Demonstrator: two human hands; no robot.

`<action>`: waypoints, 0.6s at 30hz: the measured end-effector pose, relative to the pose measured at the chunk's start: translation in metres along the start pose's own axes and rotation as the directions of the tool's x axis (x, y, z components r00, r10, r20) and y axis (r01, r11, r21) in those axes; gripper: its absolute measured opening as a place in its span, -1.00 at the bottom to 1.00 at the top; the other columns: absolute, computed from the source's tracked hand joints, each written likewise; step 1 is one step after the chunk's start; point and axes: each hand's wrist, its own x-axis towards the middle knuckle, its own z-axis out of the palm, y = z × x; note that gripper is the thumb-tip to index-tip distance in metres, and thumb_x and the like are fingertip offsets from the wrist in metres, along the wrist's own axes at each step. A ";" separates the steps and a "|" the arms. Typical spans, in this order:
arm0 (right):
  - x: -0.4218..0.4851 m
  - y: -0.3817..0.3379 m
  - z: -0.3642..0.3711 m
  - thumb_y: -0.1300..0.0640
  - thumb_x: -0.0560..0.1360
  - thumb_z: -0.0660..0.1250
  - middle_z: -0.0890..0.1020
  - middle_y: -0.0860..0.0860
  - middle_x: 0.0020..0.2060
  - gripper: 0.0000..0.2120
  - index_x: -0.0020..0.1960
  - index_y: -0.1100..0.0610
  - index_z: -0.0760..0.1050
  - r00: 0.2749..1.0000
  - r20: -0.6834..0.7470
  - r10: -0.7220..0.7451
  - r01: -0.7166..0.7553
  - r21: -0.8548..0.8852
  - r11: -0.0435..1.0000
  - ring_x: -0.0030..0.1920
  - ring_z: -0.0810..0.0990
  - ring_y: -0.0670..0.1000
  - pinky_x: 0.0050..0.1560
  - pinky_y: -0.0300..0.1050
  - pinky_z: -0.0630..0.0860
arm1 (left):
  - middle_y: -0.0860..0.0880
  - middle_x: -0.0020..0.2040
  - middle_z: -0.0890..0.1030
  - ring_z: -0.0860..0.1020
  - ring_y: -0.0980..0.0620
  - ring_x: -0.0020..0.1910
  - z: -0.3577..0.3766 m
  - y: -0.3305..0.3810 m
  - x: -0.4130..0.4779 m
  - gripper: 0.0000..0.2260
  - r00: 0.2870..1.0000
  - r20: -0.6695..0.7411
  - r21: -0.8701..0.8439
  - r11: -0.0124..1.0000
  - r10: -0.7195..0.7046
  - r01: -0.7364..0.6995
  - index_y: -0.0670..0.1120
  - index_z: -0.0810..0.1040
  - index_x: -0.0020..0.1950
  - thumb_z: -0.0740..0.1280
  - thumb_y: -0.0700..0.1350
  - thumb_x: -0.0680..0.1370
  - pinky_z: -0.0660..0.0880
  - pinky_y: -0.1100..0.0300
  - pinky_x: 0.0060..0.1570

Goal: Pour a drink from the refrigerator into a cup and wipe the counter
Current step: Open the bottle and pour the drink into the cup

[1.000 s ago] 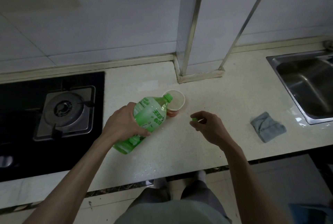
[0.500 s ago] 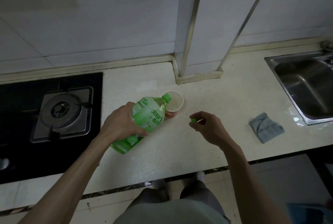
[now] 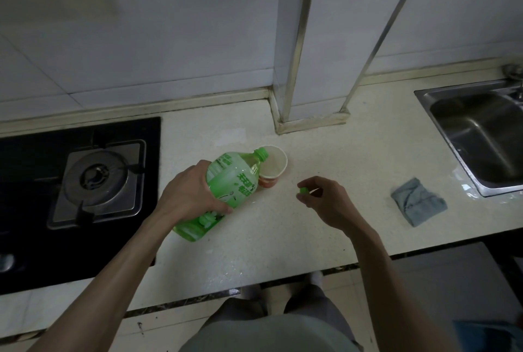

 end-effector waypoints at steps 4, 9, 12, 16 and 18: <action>-0.001 0.001 -0.002 0.12 0.53 0.38 0.63 0.03 0.01 -0.74 0.20 0.13 0.54 1.000 -0.002 0.006 -0.006 0.012 1.000 -0.12 0.61 -0.08 -0.18 -0.33 0.50 | 0.07 0.02 0.57 0.55 0.04 -0.05 -0.001 0.000 0.001 -0.26 1.000 0.000 0.007 1.000 0.000 0.000 0.04 0.39 0.26 0.63 0.13 0.17 0.49 0.13 -0.11; -0.001 0.001 -0.002 0.12 0.53 0.38 0.64 0.02 0.01 -0.74 0.20 0.13 0.55 1.000 -0.010 0.005 -0.005 0.011 1.000 -0.13 0.61 -0.09 -0.20 -0.36 0.45 | 0.06 0.04 0.57 0.55 0.03 -0.04 -0.001 0.000 0.001 -0.24 1.000 -0.006 0.015 1.000 0.003 -0.003 0.04 0.39 0.27 0.63 0.15 0.16 0.54 0.08 -0.05; -0.001 0.001 -0.001 0.12 0.52 0.38 0.63 0.02 0.01 -0.74 0.20 0.13 0.55 1.000 -0.008 0.008 -0.008 0.015 1.000 -0.13 0.61 -0.08 -0.19 -0.35 0.47 | 0.05 0.03 0.57 0.56 0.02 -0.03 -0.001 0.001 0.002 -0.24 1.000 -0.002 0.011 1.000 0.003 -0.003 0.04 0.39 0.27 0.63 0.14 0.16 0.54 0.07 -0.04; -0.001 0.002 0.000 0.12 0.53 0.38 0.63 0.02 0.01 -0.74 0.20 0.14 0.55 1.000 -0.007 0.004 -0.004 0.013 1.000 -0.13 0.62 -0.08 -0.19 -0.35 0.48 | 0.06 0.03 0.56 0.55 0.02 -0.04 -0.001 0.001 0.002 -0.25 1.000 0.002 0.017 1.000 0.006 -0.006 0.04 0.39 0.26 0.63 0.14 0.17 0.53 0.09 -0.06; 0.000 0.003 0.000 0.12 0.52 0.38 0.64 0.02 0.01 -0.74 0.20 0.14 0.55 1.000 -0.008 0.004 -0.004 0.015 1.000 -0.13 0.62 -0.08 -0.18 -0.34 0.50 | 0.06 0.03 0.56 0.55 0.03 -0.04 -0.001 0.001 0.002 -0.25 1.000 0.004 0.020 1.000 0.004 -0.004 0.04 0.39 0.25 0.63 0.14 0.17 0.53 0.09 -0.07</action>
